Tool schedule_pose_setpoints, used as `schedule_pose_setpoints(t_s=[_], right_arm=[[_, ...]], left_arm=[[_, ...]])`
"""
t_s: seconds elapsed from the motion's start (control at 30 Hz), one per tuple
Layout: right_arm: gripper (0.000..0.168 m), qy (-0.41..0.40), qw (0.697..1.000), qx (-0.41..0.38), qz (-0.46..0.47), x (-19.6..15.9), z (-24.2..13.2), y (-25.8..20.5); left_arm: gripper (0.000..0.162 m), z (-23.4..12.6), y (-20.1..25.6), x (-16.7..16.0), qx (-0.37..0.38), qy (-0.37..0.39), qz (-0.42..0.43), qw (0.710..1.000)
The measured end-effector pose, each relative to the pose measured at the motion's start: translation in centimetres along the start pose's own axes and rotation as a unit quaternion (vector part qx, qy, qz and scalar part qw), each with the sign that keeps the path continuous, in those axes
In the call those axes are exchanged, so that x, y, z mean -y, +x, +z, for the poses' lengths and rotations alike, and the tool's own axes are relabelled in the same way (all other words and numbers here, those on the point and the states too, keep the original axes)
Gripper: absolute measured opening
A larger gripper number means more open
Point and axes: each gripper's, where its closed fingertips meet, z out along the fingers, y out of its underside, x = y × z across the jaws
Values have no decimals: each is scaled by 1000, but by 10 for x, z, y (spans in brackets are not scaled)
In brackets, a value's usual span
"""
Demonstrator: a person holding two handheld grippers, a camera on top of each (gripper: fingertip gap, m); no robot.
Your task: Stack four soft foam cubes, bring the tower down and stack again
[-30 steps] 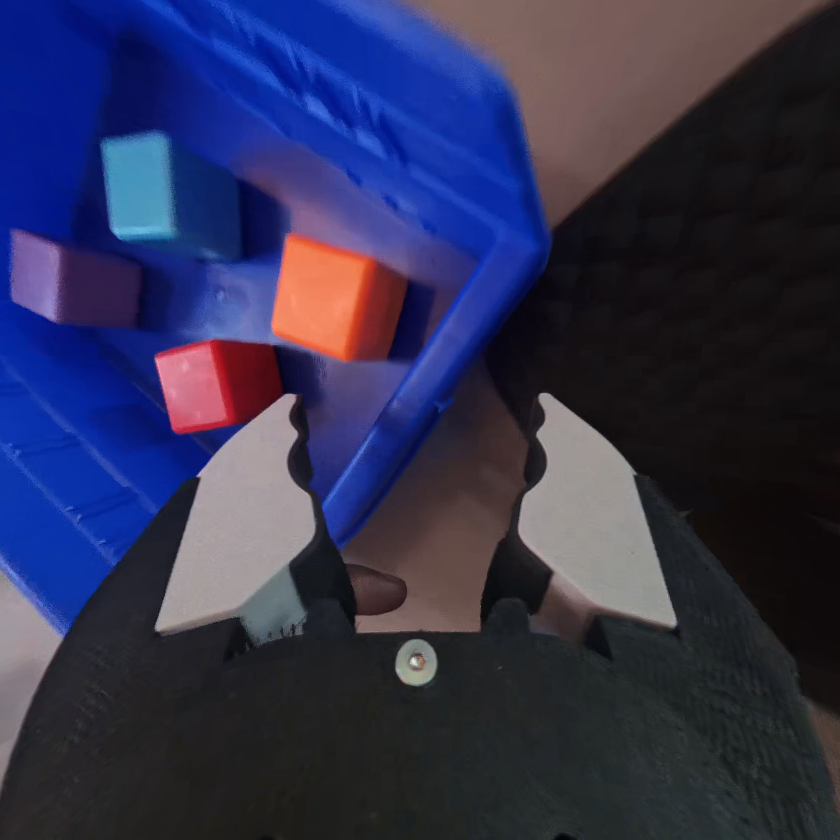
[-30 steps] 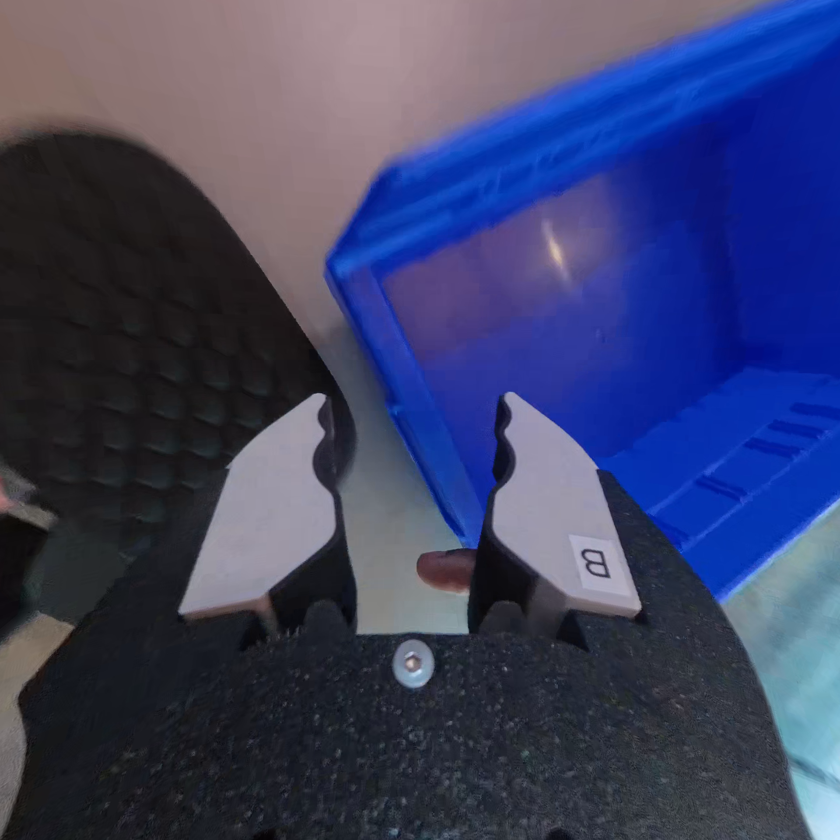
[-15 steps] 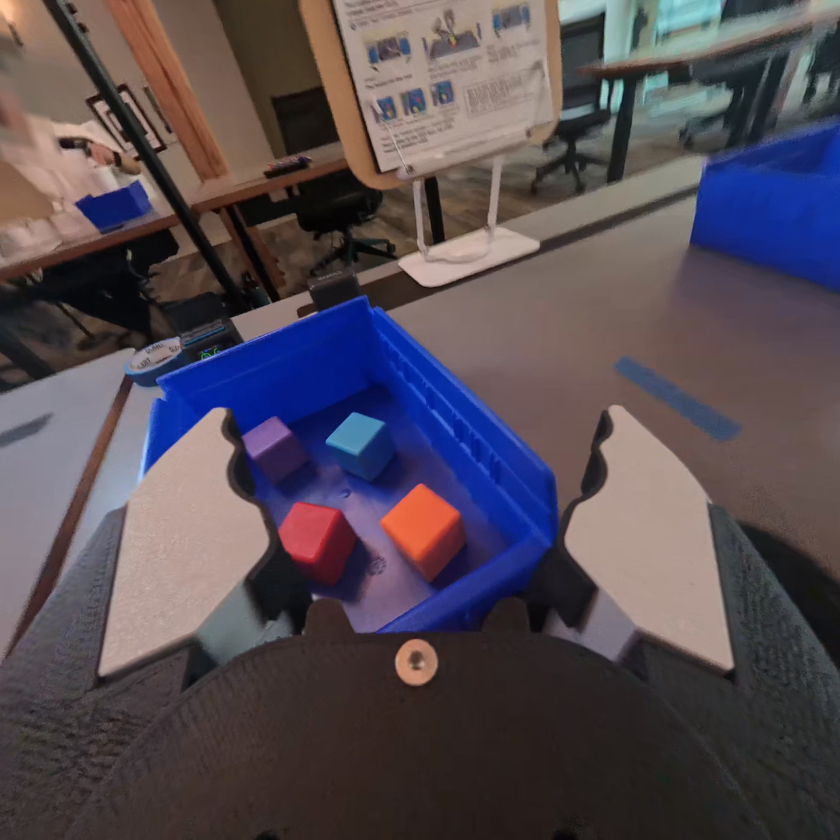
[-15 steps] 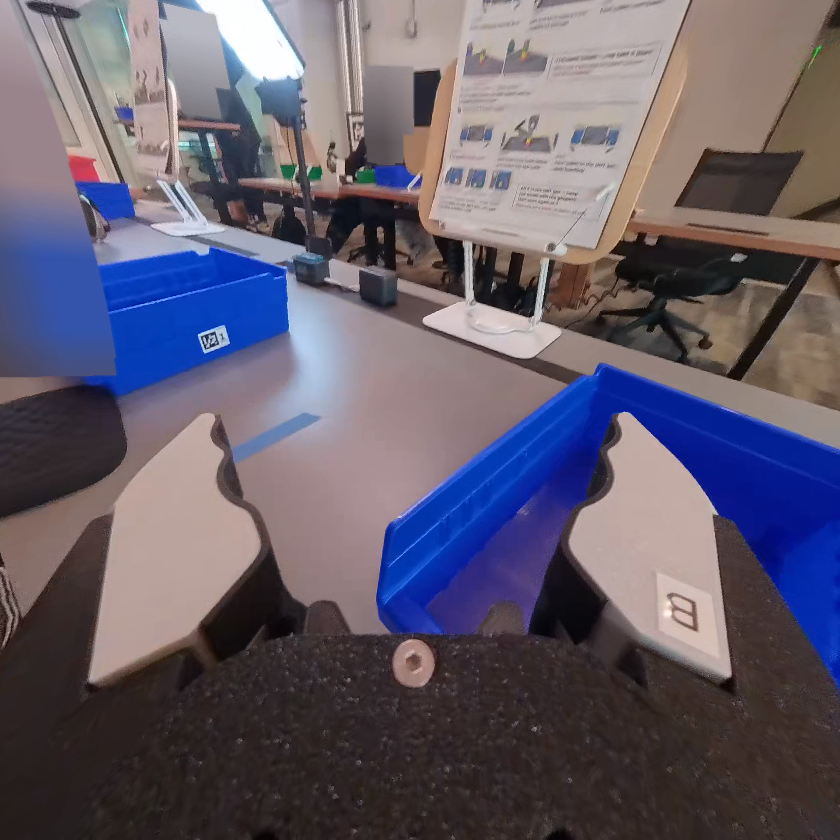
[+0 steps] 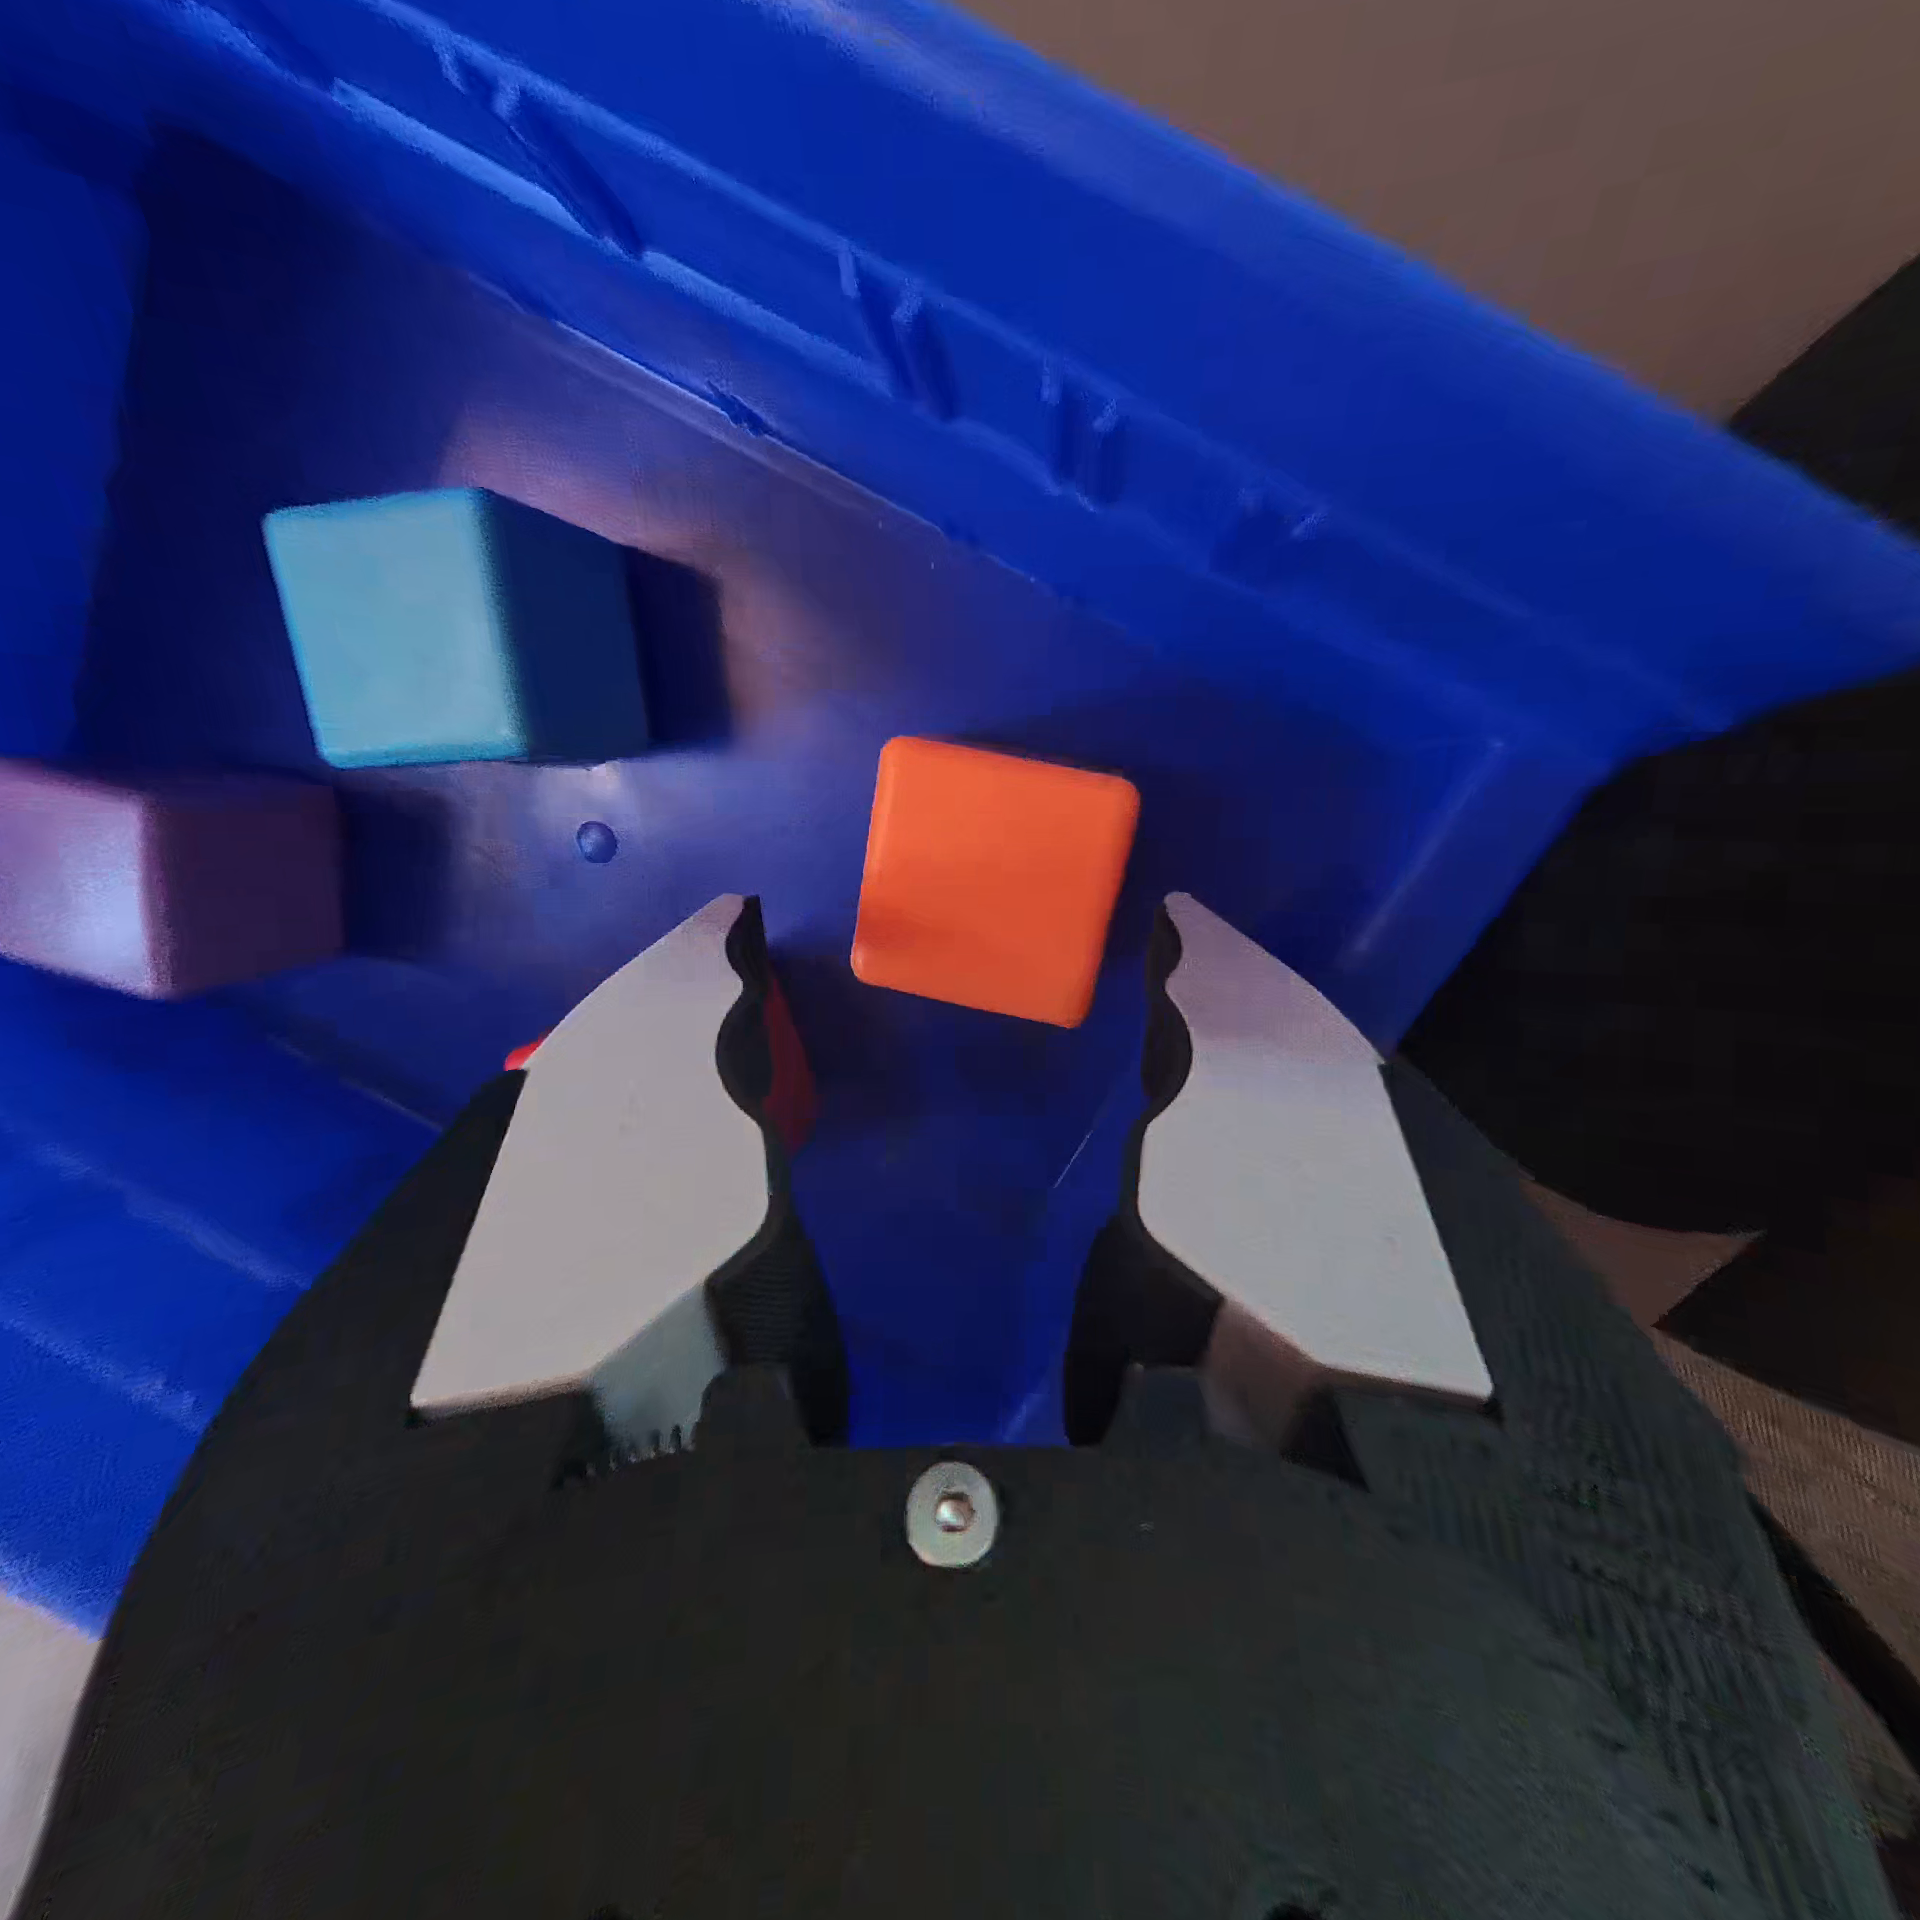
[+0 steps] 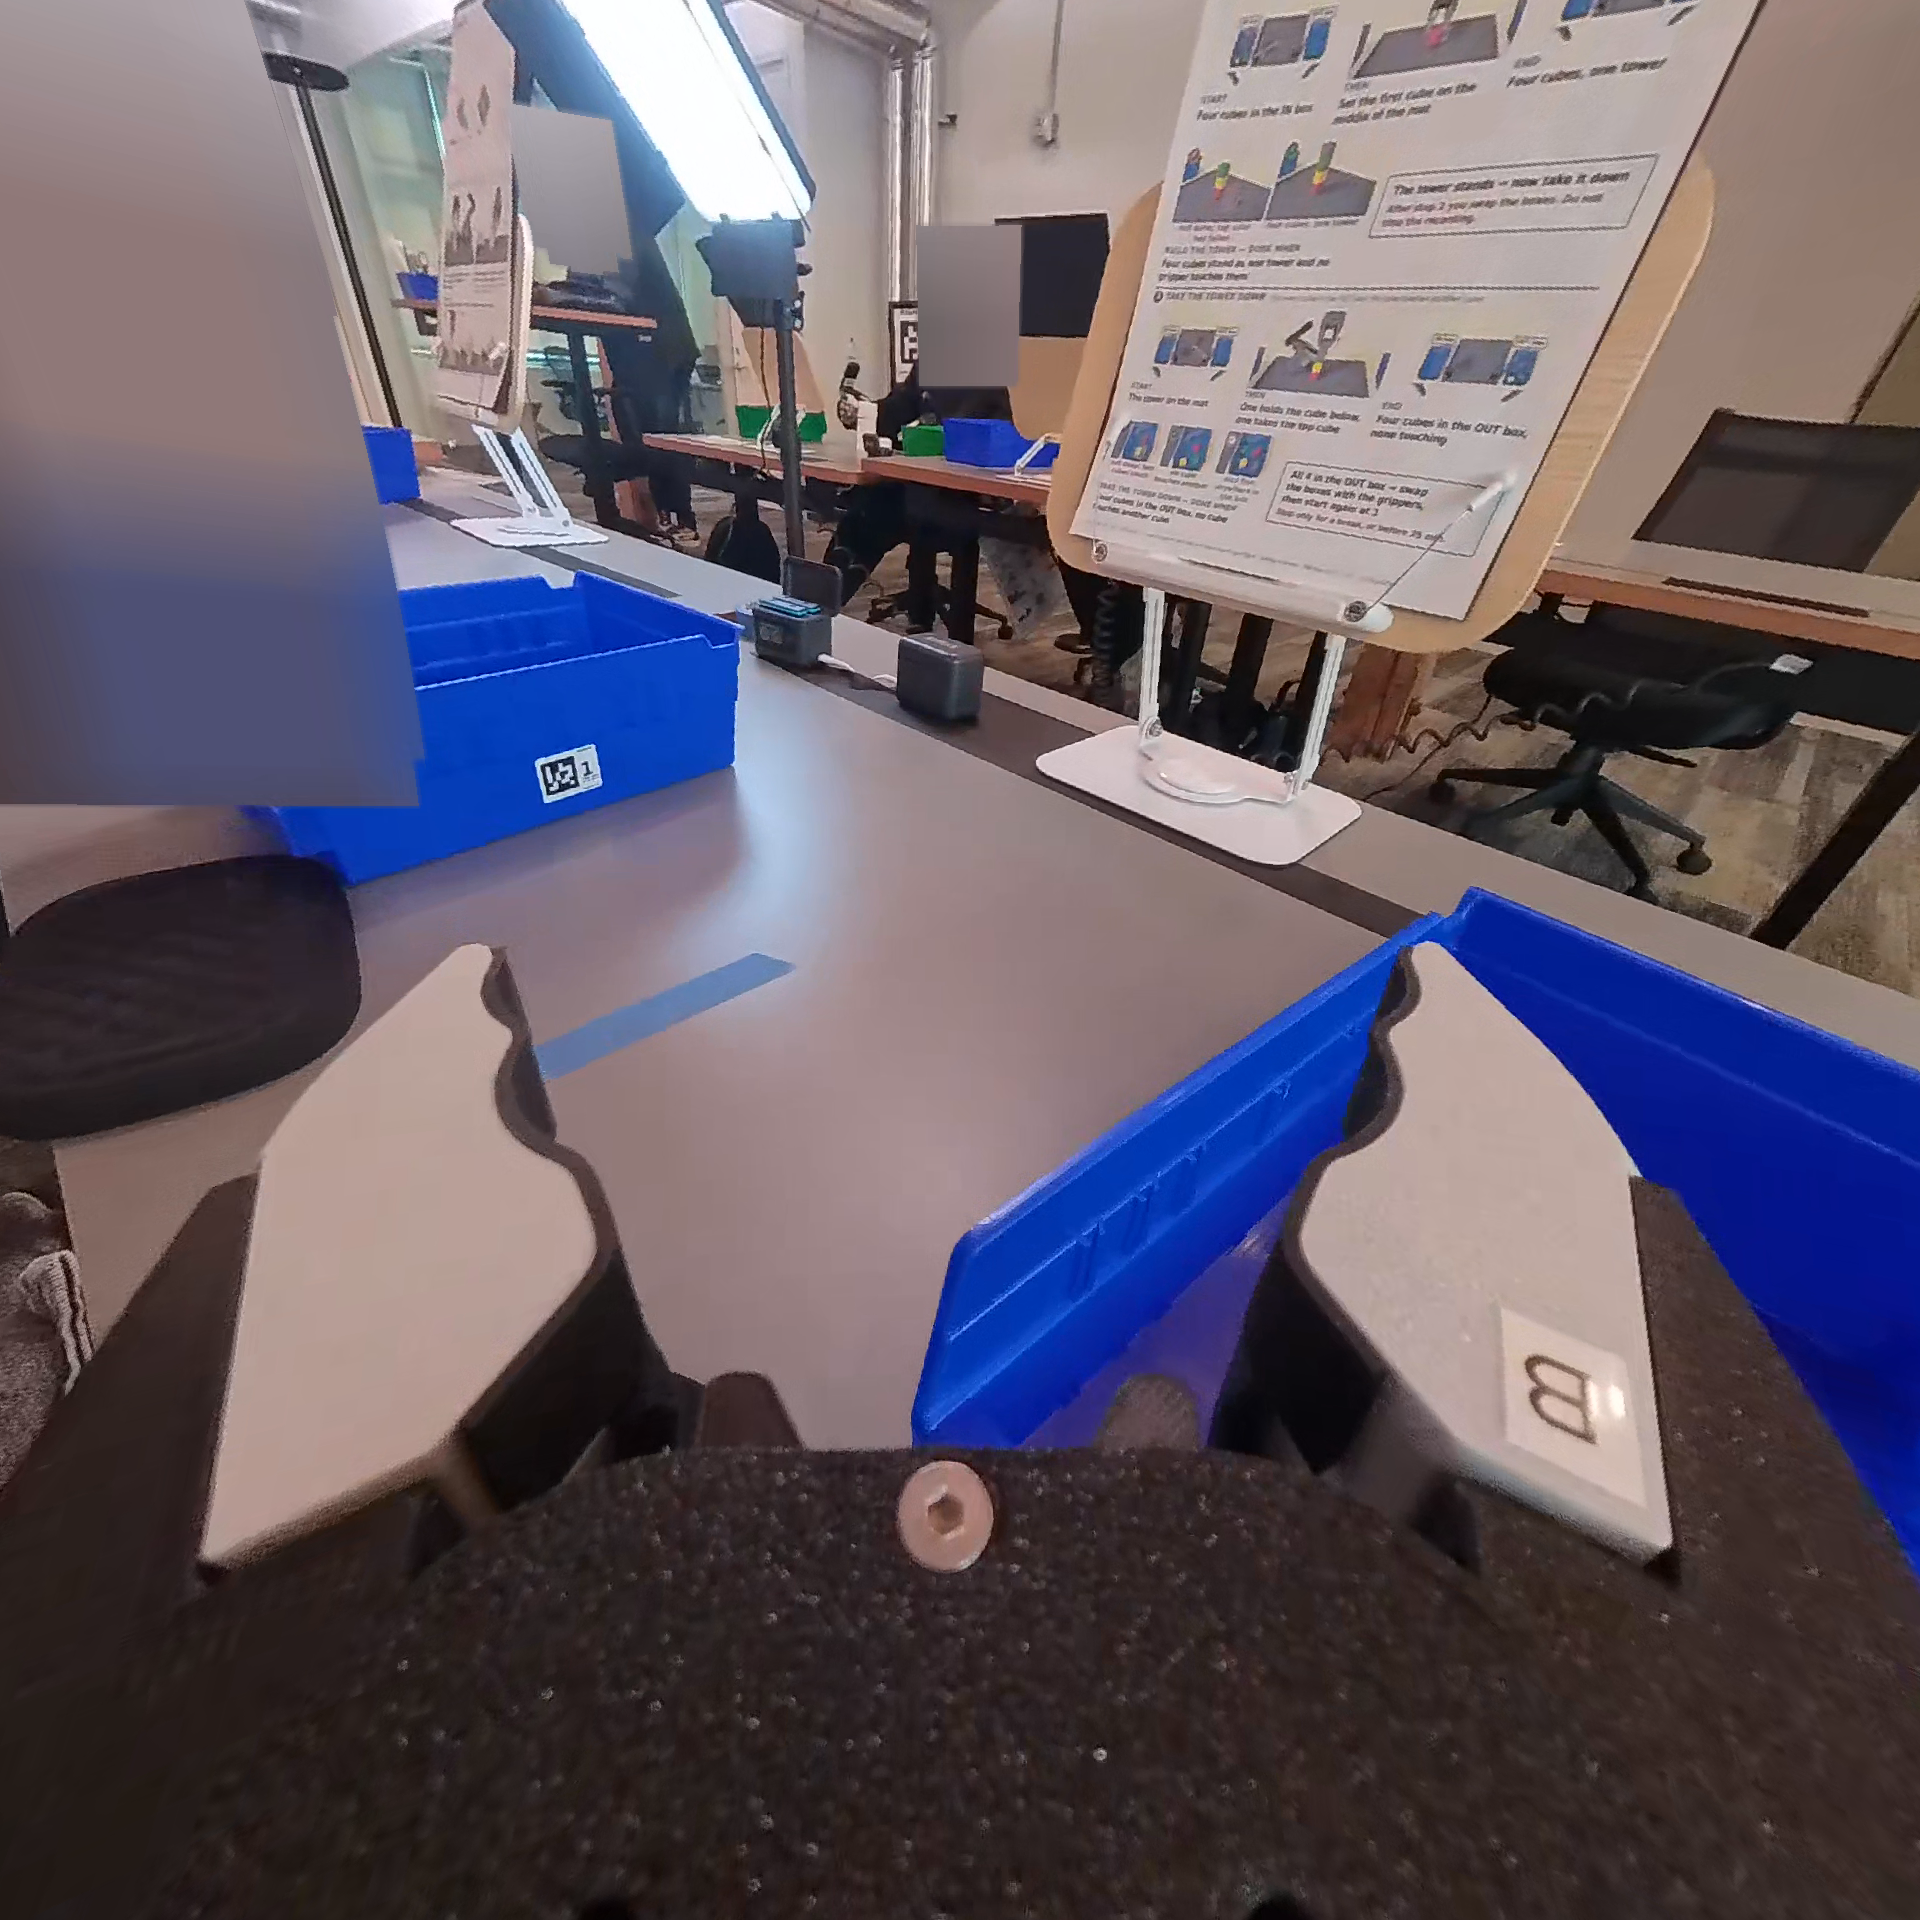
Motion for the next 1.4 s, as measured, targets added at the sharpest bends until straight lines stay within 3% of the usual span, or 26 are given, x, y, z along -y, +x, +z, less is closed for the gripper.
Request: schedule_pose_setpoints(t_s=[0.07,0.13,0.27,0.37,0.47,0.53,0.6,0.67,0.83,0.97,1.13,1.2,1.27,1.4], right_arm=[[147,-1,1000,4,-2,0,1,-2],[147,-6,1000,11,-5,-2,3,-5],[147,-10,1000,25,-13,-5,11,-11],[147,19,999,21,-25,5,17,-15],[147,64,997,20,-48,21,26,-23],[147,95,993,21,-68,32,34,-32],[143,127,987,49,-81,44,46,-50],[134,143,980,93,-104,51,60,-75],[101,133,939,216,-232,52,95,-145],[89,143,896,296,-298,58,109,-188],[82,128,859,305,-390,51,130,-203],[74,132,852,309,-400,48,134,-206],[54,135,851,306,-405,46,136,-207],[49,91,865,306,-386,41,139,-204]], left_arm=[[71,13,2,-3,-19,-24,10,999],[56,24,6,-10,-37,-54,21,998],[52,13,-3,12,-10,44,-15,999],[52,-22,-20,41,45,200,-97,974],[52,-81,-23,78,50,406,-181,894],[51,-125,-4,106,-12,538,-213,815],[51,-155,26,133,-119,622,-237,736],[51,-170,56,157,-229,659,-251,671],[51,-173,113,206,-442,643,-260,569],[51,-156,140,232,-508,599,-249,567],[52,-149,160,245,-547,568,-233,569],[52,-148,166,247,-558,560,-227,568],[52,-147,170,248,-562,556,-218,572],[50,-142,168,247,-549,552,-216,590]])
